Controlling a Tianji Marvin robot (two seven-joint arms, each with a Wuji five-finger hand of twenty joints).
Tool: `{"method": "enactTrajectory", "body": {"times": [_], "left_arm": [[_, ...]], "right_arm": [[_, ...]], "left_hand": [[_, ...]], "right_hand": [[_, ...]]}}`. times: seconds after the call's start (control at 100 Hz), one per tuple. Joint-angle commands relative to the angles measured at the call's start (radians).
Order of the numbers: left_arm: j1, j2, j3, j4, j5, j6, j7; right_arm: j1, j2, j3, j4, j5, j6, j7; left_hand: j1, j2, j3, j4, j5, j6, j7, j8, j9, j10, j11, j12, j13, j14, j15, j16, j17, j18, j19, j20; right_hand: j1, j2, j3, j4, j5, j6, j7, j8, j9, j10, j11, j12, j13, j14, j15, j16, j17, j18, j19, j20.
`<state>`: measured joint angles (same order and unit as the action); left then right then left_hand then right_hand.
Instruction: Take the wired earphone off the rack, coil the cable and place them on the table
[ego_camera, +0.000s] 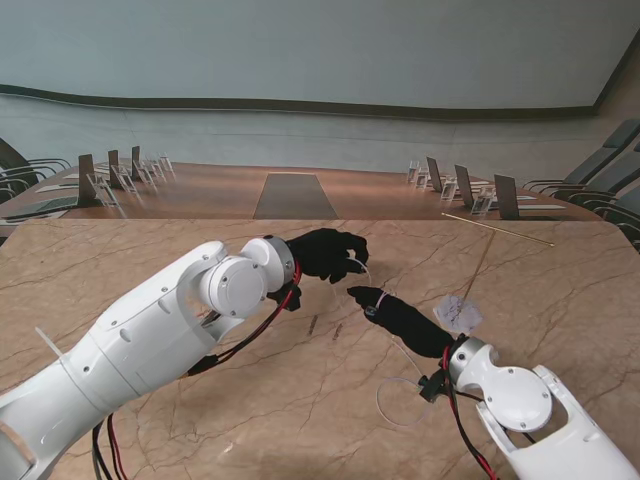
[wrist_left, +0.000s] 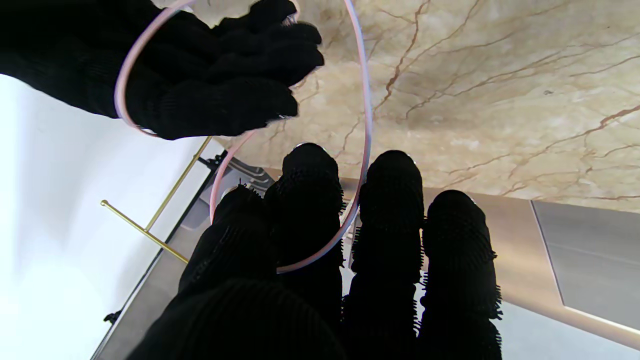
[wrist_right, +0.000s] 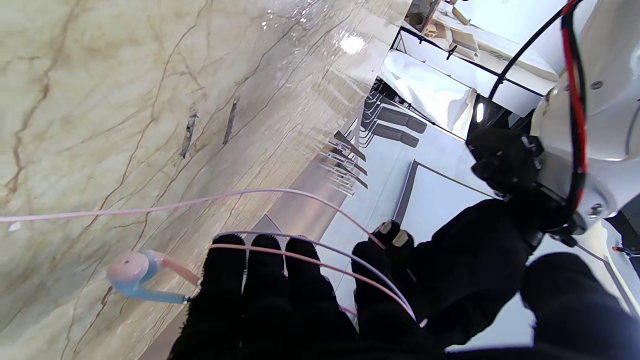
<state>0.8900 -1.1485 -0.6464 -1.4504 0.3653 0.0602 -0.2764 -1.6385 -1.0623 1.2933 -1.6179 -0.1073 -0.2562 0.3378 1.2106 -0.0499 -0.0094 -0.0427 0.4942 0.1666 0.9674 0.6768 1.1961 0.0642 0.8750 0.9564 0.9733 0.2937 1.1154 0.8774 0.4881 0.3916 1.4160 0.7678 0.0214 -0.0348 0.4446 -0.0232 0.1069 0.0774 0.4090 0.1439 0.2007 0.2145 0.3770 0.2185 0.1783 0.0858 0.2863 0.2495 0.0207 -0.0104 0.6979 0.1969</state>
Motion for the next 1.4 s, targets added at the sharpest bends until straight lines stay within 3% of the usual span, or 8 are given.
{"method": "enactTrajectory", "body": {"times": [0.0, 0.19, 0.21, 0.26, 0.97, 1.32, 1.34, 1.39], "left_arm": [[0.015, 0.001, -0.005, -0.025, -0.004, -0.002, -0.004], [0.043, 0.01, -0.017, -0.063, -0.004, -0.001, -0.014], [0.047, 0.011, -0.018, -0.067, -0.003, -0.001, -0.016], [0.055, 0.014, -0.021, -0.076, -0.002, -0.001, -0.02], [0.142, 0.028, -0.032, -0.103, 0.004, 0.048, -0.025], [0.119, 0.016, 0.01, -0.078, -0.031, 0.068, -0.028], [0.117, 0.015, 0.013, -0.076, -0.032, 0.07, -0.028], [0.113, 0.013, 0.019, -0.069, -0.034, 0.071, -0.025]], "right_arm": [[0.01, -0.004, -0.003, 0.005, -0.01, 0.025, 0.0], [0.039, -0.012, -0.018, 0.038, -0.015, 0.043, -0.024], [0.042, -0.013, -0.019, 0.041, -0.016, 0.044, -0.027], [0.049, -0.015, -0.022, 0.049, -0.017, 0.043, -0.032], [0.126, -0.034, -0.03, 0.103, -0.001, -0.068, -0.109], [0.119, -0.025, -0.031, 0.056, 0.011, -0.126, -0.089], [0.118, -0.024, -0.03, 0.052, 0.012, -0.129, -0.087], [0.113, -0.021, -0.028, 0.041, 0.015, -0.134, -0.079]], "left_hand": [[0.073, 0.001, -0.017, -0.014, 0.004, -0.006, -0.007, -0.003, 0.041, -0.021, 0.039, 0.014, 0.031, 0.023, 0.031, -0.002, 0.008, 0.044, 0.057, -0.001], [0.071, 0.005, -0.018, -0.015, -0.005, -0.007, -0.001, 0.011, 0.033, -0.027, 0.044, 0.022, 0.019, 0.019, 0.029, -0.003, -0.003, 0.038, 0.051, -0.005], [0.071, 0.006, -0.018, -0.015, -0.006, -0.006, -0.002, 0.012, 0.031, -0.027, 0.044, 0.022, 0.016, 0.019, 0.029, -0.003, -0.004, 0.037, 0.051, -0.005], [0.07, 0.007, -0.018, -0.015, -0.008, -0.007, -0.001, 0.015, 0.03, -0.026, 0.045, 0.024, 0.015, 0.017, 0.029, -0.002, -0.006, 0.036, 0.05, -0.005], [0.071, 0.016, -0.018, -0.013, -0.016, -0.008, -0.016, 0.046, 0.005, 0.0, 0.056, 0.04, -0.016, 0.011, 0.022, 0.002, -0.035, 0.02, 0.035, -0.005], [0.07, 0.026, -0.018, -0.01, -0.03, -0.019, -0.024, 0.055, -0.047, 0.001, 0.056, 0.045, -0.074, 0.004, 0.003, 0.007, -0.091, -0.009, 0.005, -0.004], [0.07, 0.027, -0.018, -0.01, -0.031, -0.02, -0.024, 0.056, -0.053, 0.002, 0.053, 0.044, -0.08, 0.003, -0.001, 0.007, -0.095, -0.012, 0.002, -0.005], [0.072, 0.029, -0.018, -0.01, -0.033, -0.022, -0.025, 0.057, -0.071, 0.01, 0.039, 0.037, -0.097, 0.003, -0.014, 0.005, -0.111, -0.02, -0.01, -0.006]], "right_hand": [[-0.062, 0.018, -0.01, -0.042, -0.013, 0.001, -0.088, -0.021, -0.032, -0.017, -0.062, -0.034, -0.05, -0.038, -0.026, -0.019, -0.033, -0.049, -0.044, 0.011], [-0.087, 0.017, -0.005, -0.052, -0.003, -0.002, -0.222, 0.044, -0.037, -0.029, -0.125, -0.058, -0.063, -0.048, -0.057, -0.024, -0.046, -0.06, -0.095, 0.042], [-0.088, 0.017, -0.005, -0.053, 0.03, -0.002, -0.357, 0.148, -0.034, -0.031, -0.138, -0.061, -0.062, -0.05, -0.064, -0.023, -0.042, -0.061, -0.121, 0.079], [-0.091, 0.018, -0.006, -0.053, 0.041, -0.005, -0.416, 0.19, -0.035, -0.032, -0.147, -0.064, -0.061, -0.053, -0.088, -0.033, -0.039, -0.062, -0.135, 0.088], [-0.082, 0.007, 0.0, -0.055, 0.055, -0.027, -0.459, 0.016, -0.039, -0.067, -0.237, -0.104, -0.077, -0.097, -0.172, -0.04, -0.043, -0.102, -0.226, 0.107], [-0.061, 0.002, 0.004, -0.05, 0.053, -0.051, -0.429, 0.046, -0.033, -0.069, -0.215, -0.092, -0.068, -0.1, -0.165, -0.036, -0.032, -0.105, -0.233, 0.118], [-0.056, 0.002, -0.004, -0.049, 0.044, -0.053, -0.428, 0.118, -0.036, -0.069, -0.208, -0.09, -0.07, -0.099, -0.159, -0.037, -0.03, -0.105, -0.239, 0.126], [-0.051, 0.001, -0.006, -0.048, 0.043, -0.058, -0.428, 0.145, -0.036, -0.067, -0.204, -0.088, -0.07, -0.1, -0.157, -0.038, -0.029, -0.104, -0.242, 0.129]]}}
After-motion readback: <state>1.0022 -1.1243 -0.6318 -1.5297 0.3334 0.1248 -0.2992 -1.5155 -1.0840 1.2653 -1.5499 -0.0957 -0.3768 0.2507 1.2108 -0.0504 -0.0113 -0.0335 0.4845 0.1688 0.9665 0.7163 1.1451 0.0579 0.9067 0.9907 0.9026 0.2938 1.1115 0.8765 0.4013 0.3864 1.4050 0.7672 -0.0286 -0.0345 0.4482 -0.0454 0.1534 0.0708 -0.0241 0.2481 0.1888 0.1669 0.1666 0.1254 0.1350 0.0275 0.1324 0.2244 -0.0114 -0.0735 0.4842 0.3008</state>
